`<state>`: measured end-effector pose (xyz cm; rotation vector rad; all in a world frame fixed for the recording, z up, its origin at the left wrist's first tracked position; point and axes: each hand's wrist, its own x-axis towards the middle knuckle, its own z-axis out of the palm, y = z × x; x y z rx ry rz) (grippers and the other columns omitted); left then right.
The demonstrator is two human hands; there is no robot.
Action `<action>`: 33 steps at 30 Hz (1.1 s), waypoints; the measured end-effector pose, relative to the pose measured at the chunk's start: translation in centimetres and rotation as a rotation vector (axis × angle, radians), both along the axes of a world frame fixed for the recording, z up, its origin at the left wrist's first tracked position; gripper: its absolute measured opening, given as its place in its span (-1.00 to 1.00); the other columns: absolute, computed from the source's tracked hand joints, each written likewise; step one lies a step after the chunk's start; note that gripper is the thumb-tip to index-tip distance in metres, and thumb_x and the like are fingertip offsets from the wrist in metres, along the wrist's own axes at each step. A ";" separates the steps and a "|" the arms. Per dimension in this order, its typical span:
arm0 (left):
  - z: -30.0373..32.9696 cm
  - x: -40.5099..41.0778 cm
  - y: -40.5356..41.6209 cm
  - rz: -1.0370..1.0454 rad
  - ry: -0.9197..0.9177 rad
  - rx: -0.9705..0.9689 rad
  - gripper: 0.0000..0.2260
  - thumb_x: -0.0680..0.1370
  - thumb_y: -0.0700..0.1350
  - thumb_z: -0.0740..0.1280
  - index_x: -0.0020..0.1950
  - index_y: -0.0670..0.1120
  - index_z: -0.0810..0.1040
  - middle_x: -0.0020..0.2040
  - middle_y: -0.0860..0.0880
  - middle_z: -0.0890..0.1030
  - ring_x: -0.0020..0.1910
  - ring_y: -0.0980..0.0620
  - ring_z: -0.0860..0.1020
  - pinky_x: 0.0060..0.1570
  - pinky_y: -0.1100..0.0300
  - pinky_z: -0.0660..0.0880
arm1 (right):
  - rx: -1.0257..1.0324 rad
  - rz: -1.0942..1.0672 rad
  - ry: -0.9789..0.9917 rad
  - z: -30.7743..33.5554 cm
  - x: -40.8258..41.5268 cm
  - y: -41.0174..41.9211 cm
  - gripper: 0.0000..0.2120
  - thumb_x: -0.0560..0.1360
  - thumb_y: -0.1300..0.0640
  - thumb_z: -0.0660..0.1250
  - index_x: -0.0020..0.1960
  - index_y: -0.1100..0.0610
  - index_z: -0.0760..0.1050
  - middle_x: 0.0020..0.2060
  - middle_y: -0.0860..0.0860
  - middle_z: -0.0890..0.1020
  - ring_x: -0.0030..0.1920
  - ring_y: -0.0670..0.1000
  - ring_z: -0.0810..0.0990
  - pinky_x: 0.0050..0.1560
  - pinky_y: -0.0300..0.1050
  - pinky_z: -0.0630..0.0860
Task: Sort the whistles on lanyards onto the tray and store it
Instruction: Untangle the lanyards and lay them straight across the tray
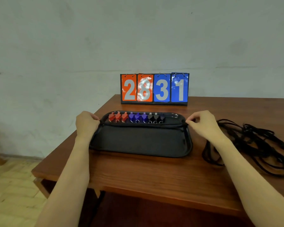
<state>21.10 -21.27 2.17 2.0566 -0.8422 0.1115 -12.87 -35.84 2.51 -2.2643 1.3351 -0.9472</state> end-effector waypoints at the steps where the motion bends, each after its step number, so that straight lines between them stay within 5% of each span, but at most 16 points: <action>1: -0.1 0.1 0.0 0.008 -0.002 0.008 -0.89 0.43 -0.35 0.37 -0.14 -0.24 0.70 -0.15 -0.18 0.66 -0.17 -0.06 0.57 -0.14 0.15 0.48 | -0.023 -0.001 0.021 -0.1 0.1 0.0 -0.91 0.48 0.16 0.38 -0.14 0.10 0.67 -0.24 -0.03 0.63 -0.21 -0.09 0.51 -0.13 -0.21 0.37; 7: -0.1 -0.1 -0.4 0.036 -0.026 0.047 -0.89 0.44 -0.37 0.36 -0.12 -0.28 0.68 -0.13 -0.21 0.64 -0.21 -0.02 0.50 -0.16 0.15 0.45 | -0.054 -0.085 0.127 -0.6 0.4 0.3 -0.92 0.45 0.10 0.43 -0.17 0.07 0.55 -0.30 -0.10 0.49 -0.23 -0.05 0.50 -0.23 -0.15 0.40; 22: -0.4 -0.3 -0.8 0.075 -0.171 0.084 -0.91 0.46 -0.27 0.40 -0.08 -0.20 0.68 -0.10 -0.18 0.66 -0.15 -0.13 0.59 -0.19 0.08 0.51 | -0.075 -0.184 0.163 -0.4 -0.1 0.5 -0.76 0.39 -0.01 0.49 -0.08 0.09 0.51 -0.21 -0.04 0.56 -0.16 0.00 0.55 -0.22 -0.10 0.48; 29: 0.1 -1.0 -0.4 0.150 -0.324 0.024 -0.81 0.47 -0.05 0.40 -0.05 -0.15 0.68 0.09 -0.18 0.60 0.12 -0.19 0.51 0.11 -0.09 0.45 | -0.019 -0.131 -0.011 0.9 -1.1 0.5 -0.82 0.44 -0.03 0.43 -0.14 0.09 0.55 -0.31 -0.08 0.54 -0.18 -0.01 0.55 -0.18 -0.14 0.42; 33: 0.3 -2.9 -1.1 0.012 -0.306 -0.079 -0.78 0.53 -0.04 0.35 0.06 -0.14 0.65 0.16 -0.15 0.58 0.19 -0.12 0.48 0.17 0.01 0.42 | 0.006 -0.170 -0.058 2.4 -2.8 0.2 -0.83 0.49 0.03 0.38 -0.08 0.14 0.59 -0.10 0.06 0.64 -0.04 0.04 0.58 -0.03 -0.05 0.50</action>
